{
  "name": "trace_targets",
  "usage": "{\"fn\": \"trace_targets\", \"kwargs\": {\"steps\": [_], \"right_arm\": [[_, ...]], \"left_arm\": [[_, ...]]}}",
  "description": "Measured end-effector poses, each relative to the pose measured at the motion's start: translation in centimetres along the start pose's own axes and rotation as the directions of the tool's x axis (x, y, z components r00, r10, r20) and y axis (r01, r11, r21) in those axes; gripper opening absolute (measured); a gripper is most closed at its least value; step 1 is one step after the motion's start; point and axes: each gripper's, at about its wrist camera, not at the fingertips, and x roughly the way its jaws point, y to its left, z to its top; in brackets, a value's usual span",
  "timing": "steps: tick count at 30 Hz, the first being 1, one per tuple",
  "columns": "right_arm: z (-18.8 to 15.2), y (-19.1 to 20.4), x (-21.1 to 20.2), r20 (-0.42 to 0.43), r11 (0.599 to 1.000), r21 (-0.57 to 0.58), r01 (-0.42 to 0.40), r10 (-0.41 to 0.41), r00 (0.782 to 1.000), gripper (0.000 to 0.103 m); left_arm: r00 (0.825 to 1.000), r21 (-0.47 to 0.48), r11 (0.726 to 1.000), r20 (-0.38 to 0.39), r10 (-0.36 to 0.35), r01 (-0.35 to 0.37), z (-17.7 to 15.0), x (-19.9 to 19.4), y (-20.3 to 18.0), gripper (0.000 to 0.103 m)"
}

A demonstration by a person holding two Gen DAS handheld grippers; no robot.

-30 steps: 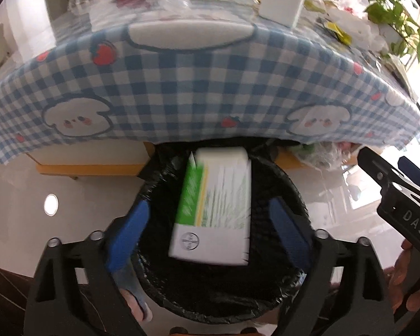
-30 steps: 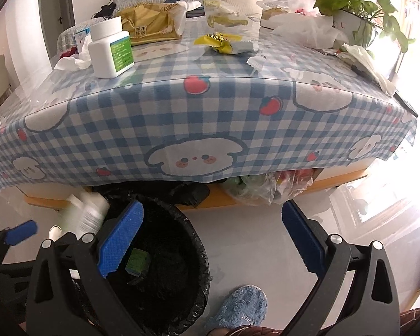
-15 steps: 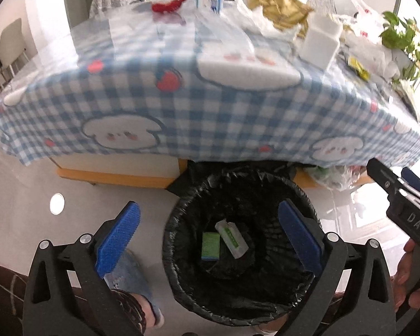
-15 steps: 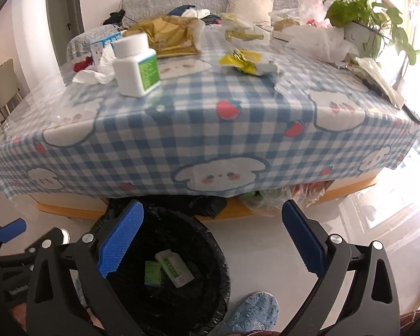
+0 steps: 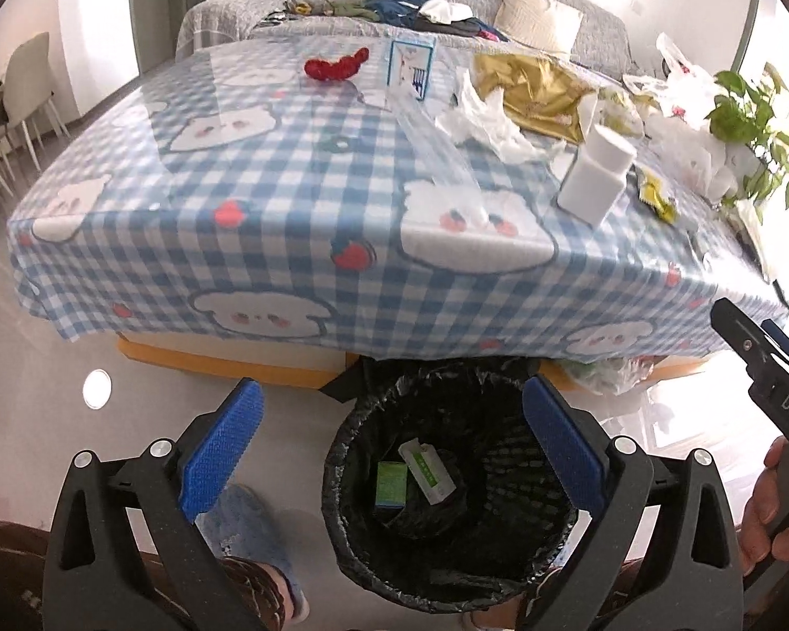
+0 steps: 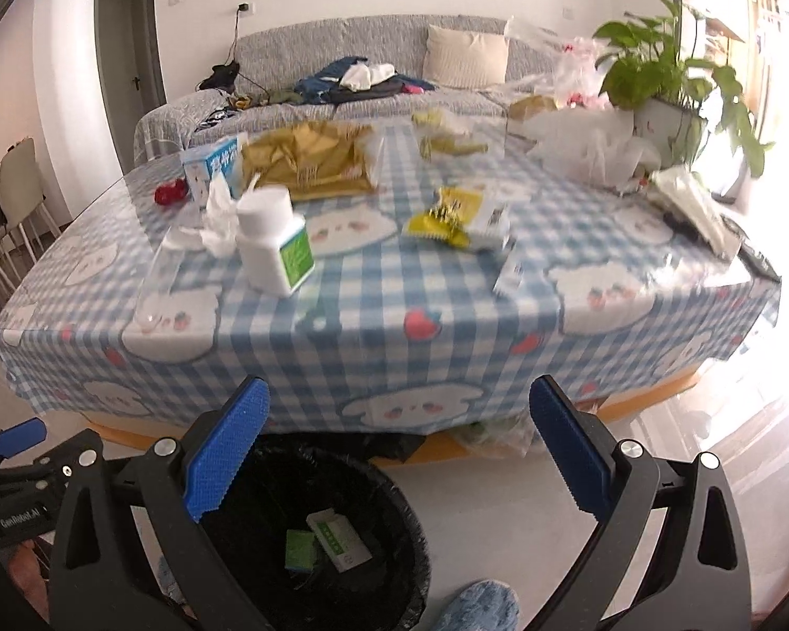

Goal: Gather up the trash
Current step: 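Grasp the yellow snack wrapper with the right tool while the left tool grasps the clear tube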

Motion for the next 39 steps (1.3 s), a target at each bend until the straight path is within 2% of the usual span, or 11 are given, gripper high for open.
{"fn": "trace_targets", "kwargs": {"steps": [11,19,27,34,39], "right_arm": [[6.1,-1.4,1.4,0.018,0.998,-0.033,0.05,-0.049,0.999,0.095],[10.3,-2.5,5.1,-0.031,0.998,-0.001,0.066,-0.066,0.997,0.095],[11.9,-4.4,11.1,-0.129,0.994,0.044,0.099,-0.092,0.987,0.095],[12.8,-4.2,15.0,-0.182,0.993,0.027,0.117,-0.11,0.977,0.095],[12.9,-4.3,16.5,-0.214,0.992,0.034,0.123,-0.113,0.97,0.094]], "left_arm": [[0.999,0.057,0.998,0.006,0.035,-0.035,5.8,1.2,-1.5,0.097],[0.998,0.054,0.998,-0.031,0.046,-0.045,10.3,4.0,-2.4,0.097],[0.994,0.071,0.995,-0.078,0.078,-0.072,13.6,7.9,-2.7,0.097],[0.99,0.085,0.993,-0.106,0.089,-0.08,14.8,10.1,-2.9,0.095],[0.987,0.081,0.994,-0.135,0.086,-0.075,14.9,11.1,-2.8,0.084]]}}
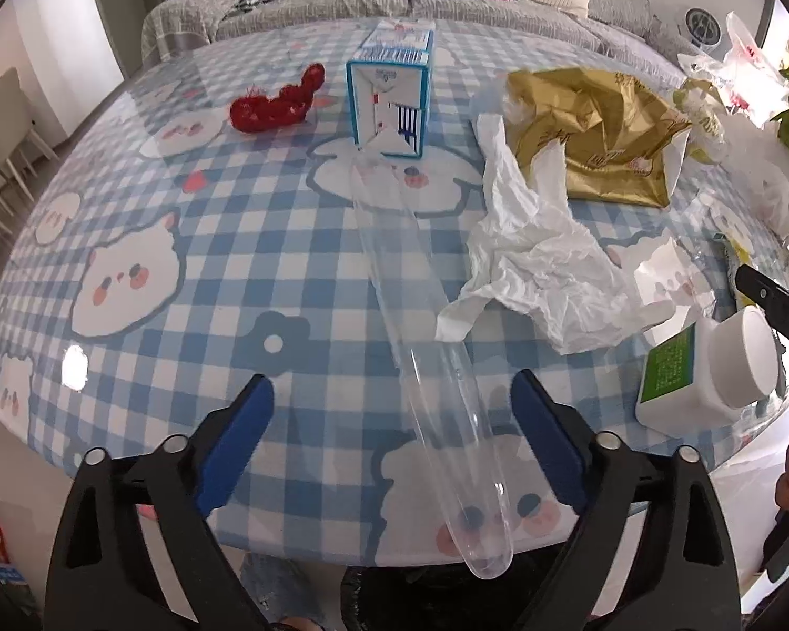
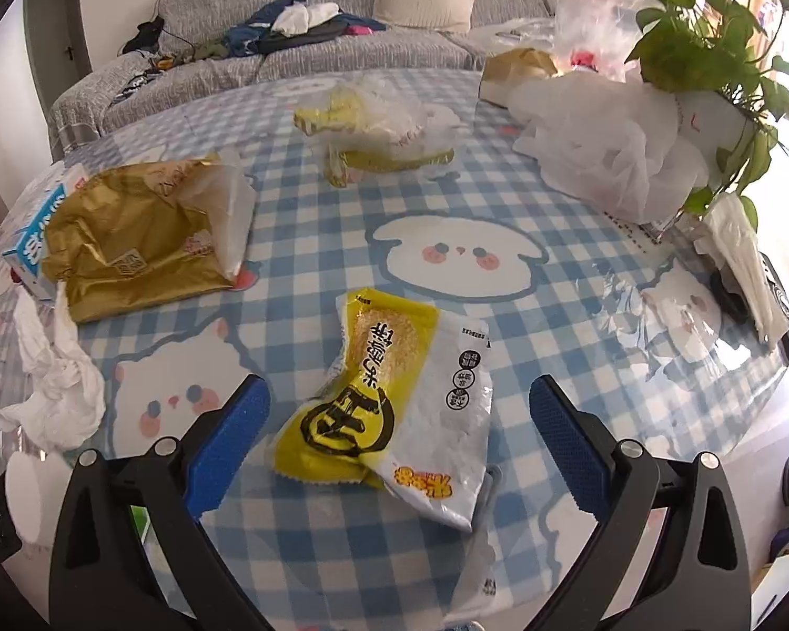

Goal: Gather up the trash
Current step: 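Grasp the yellow snack wrapper with the right tool while the left tool grasps the clear tube, then carry the yellow wrapper and clear tube off the table to the bin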

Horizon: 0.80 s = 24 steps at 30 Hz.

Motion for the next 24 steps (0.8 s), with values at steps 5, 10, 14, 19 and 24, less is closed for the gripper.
{"fn": "trace_targets", "kwargs": {"steps": [5,10,14,19,24], "right_arm": [[0.0,-0.2,1.1,-0.026,1.0,0.005,-0.002,0.002,1.0,0.086],[0.1,-0.9,2.0,-0.064,0.999,0.025,-0.031,0.032,0.997,0.069],[0.2,-0.9,1.7,-0.064,0.999,0.025,-0.038,0.04,0.997,0.052],[0.3,-0.5,1.6,-0.062,0.998,0.013,-0.057,0.058,0.996,0.025],[0.2,-0.1,1.2,-0.044,0.998,0.004,-0.06,0.061,0.997,0.018]], "left_arm": [[1.0,-0.013,1.0,0.003,-0.009,0.009,0.0,-0.1,0.2,0.071],[1.0,0.0,1.0,-0.007,0.018,-0.018,-0.4,-0.9,-0.1,0.027],[1.0,-0.005,1.0,-0.01,0.008,-0.008,-0.5,-1.1,0.1,0.025],[1.0,-0.025,1.0,-0.012,0.0,0.0,-0.9,-1.6,0.4,0.025],[1.0,-0.039,0.999,-0.008,-0.015,0.015,-1.3,-1.9,0.7,0.025]]}}
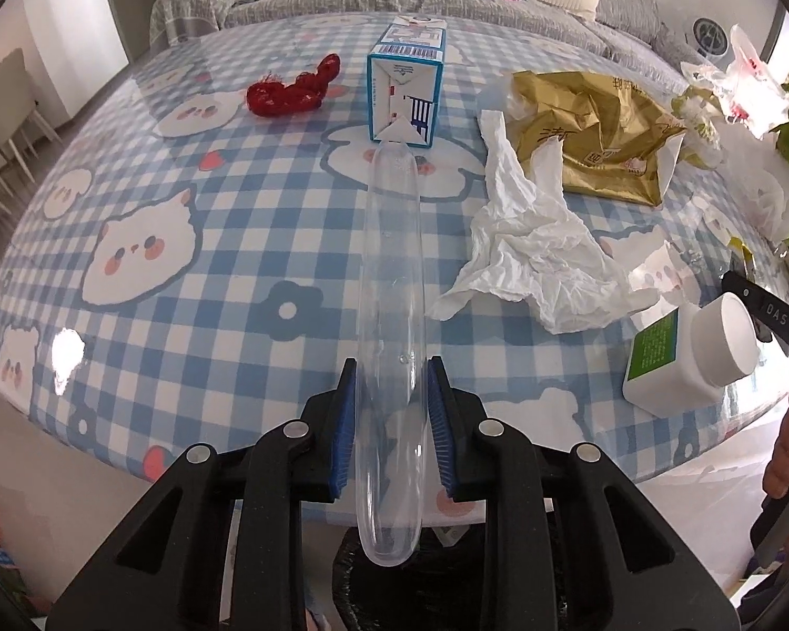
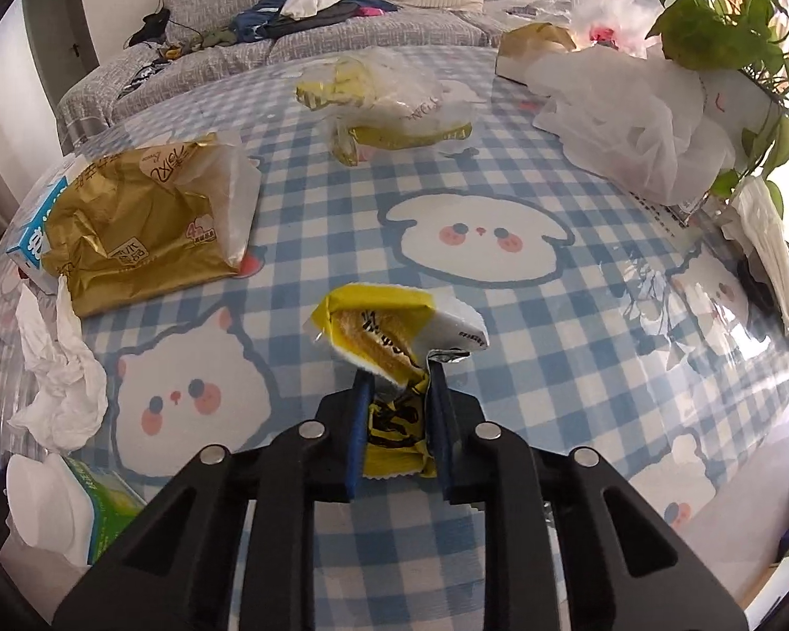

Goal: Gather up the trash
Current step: 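Carry the yellow wrapper and clear tube off the table to the bin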

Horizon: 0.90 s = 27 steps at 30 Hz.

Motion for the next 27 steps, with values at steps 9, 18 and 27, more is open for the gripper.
{"fn": "trace_targets", "kwargs": {"steps": [9,18,27], "right_arm": [[-0.4,0.0,-1.7,0.051,1.0,0.003,-0.007,0.007,0.999,0.018],[-1.2,0.5,-4.3,0.091,1.0,-0.009,-0.027,0.027,0.996,0.018],[-2.6,2.1,-8.1,0.142,0.996,-0.023,-0.082,0.085,0.986,0.018]], "left_arm": [[0.999,0.0,1.0,0.042,-0.02,0.02,-0.7,-1.7,0.3,0.025],[0.997,0.013,1.0,0.07,-0.027,0.026,-1.9,-3.5,0.4,0.025],[0.995,0.001,0.998,0.08,-0.059,0.059,-3.6,-5.2,1.6,0.025]]}}
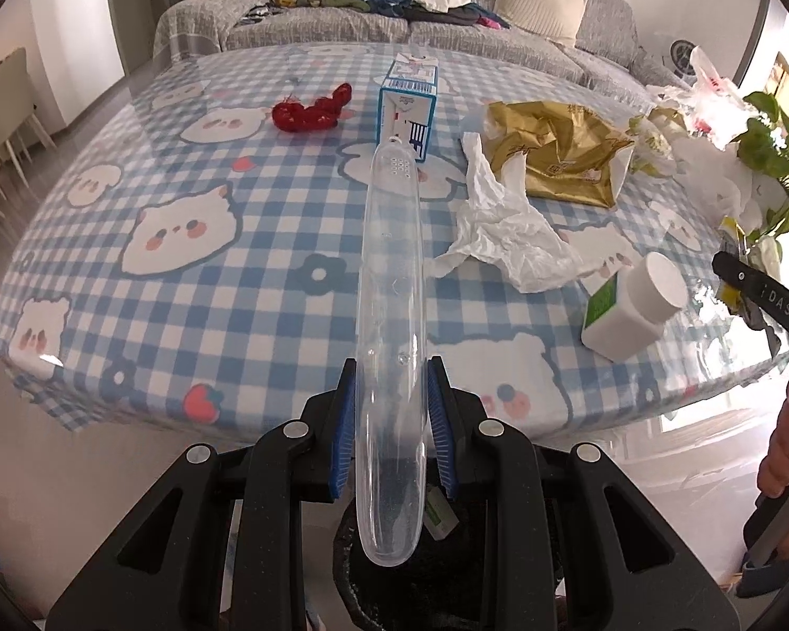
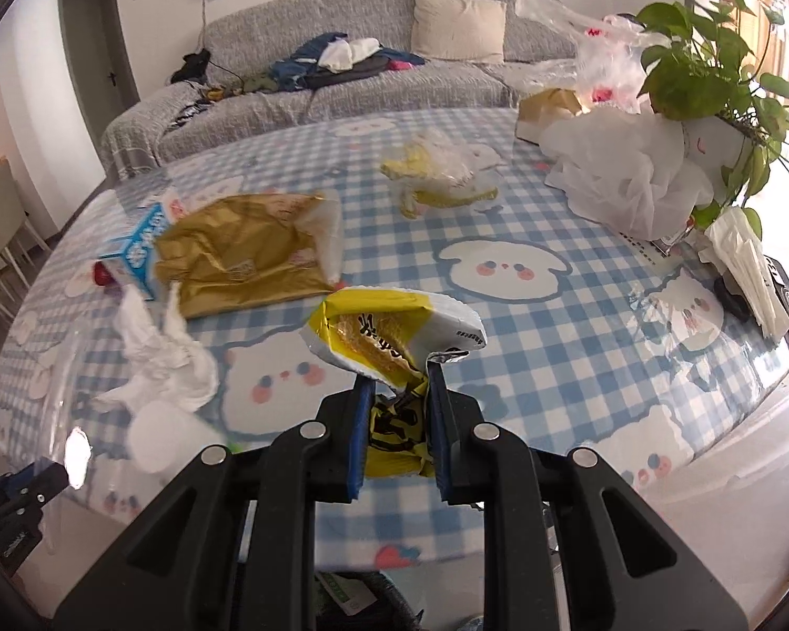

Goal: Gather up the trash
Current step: 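Carry the yellow wrapper and clear tube off the table to the bin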

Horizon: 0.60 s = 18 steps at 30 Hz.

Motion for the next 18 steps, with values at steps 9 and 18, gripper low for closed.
{"fn": "trace_targets", "kwargs": {"steps": [9,18], "right_arm": [[-1.9,2.2,-4.9,0.067,0.999,-0.033,-0.043,0.045,0.997,0.018],[-5.0,3.9,-8.0,0.088,0.995,-0.055,-0.083,0.087,0.992,0.018]], "left_arm": [[0.999,-0.006,1.0,0.037,-0.014,0.015,-1.8,-2.8,1.0,0.025],[0.998,0.004,1.0,0.048,-0.031,0.03,-5.2,-4.7,1.9,0.025]]}}
